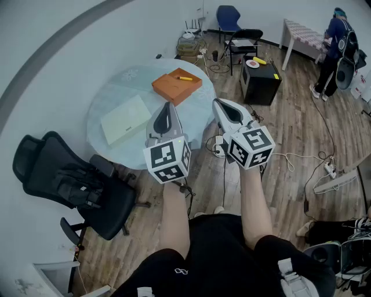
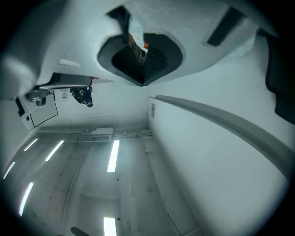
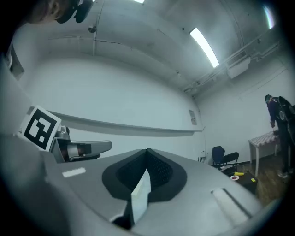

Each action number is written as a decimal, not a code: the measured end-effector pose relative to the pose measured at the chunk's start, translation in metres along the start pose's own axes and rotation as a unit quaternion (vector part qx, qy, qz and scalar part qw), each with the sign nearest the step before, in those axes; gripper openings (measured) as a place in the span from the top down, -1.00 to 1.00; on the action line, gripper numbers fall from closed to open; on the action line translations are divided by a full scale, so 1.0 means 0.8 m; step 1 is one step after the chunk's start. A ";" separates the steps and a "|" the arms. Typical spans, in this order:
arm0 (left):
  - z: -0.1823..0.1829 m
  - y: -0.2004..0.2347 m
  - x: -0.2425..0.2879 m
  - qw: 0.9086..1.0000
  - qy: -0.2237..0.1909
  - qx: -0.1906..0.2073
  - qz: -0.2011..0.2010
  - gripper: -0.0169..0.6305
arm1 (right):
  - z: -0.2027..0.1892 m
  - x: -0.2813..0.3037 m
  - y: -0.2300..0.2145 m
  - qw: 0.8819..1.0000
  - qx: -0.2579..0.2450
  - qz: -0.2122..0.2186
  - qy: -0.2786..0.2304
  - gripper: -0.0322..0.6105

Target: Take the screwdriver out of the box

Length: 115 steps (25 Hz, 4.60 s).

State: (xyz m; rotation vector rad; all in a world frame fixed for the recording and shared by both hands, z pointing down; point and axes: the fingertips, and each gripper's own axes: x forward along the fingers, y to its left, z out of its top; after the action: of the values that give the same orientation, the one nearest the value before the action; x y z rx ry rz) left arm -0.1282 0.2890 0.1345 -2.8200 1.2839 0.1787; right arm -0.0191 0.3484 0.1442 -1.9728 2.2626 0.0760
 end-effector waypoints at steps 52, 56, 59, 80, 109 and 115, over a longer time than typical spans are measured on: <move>-0.083 0.105 0.339 0.994 -0.029 0.084 0.066 0.94 | -0.105 0.297 -0.288 0.999 0.041 0.003 0.003 0.87; -0.126 0.183 0.411 0.994 0.010 0.060 0.090 0.94 | -0.133 0.399 -0.289 0.999 0.005 0.017 0.030 0.87; -0.157 0.236 0.464 0.993 0.036 0.041 0.104 0.94 | -0.149 0.473 -0.288 0.998 0.014 0.040 0.043 0.87; -0.392 0.255 0.602 0.973 0.195 -0.059 0.107 0.94 | -0.369 0.602 -0.380 0.967 0.031 0.081 0.239 0.87; -0.424 0.421 0.513 0.947 0.208 -0.104 0.223 0.94 | -0.632 0.741 -0.371 0.734 -0.251 0.172 0.607 0.54; -0.428 0.442 0.505 0.943 0.207 -0.112 0.234 0.94 | -0.655 0.742 -0.375 0.694 -0.264 0.164 0.650 0.60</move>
State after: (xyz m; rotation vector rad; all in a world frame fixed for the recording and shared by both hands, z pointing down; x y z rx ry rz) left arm -0.1013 -0.2739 0.4304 -2.7640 2.1420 -0.2981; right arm 0.1624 -0.3439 0.5966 -2.0842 3.7938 -1.1270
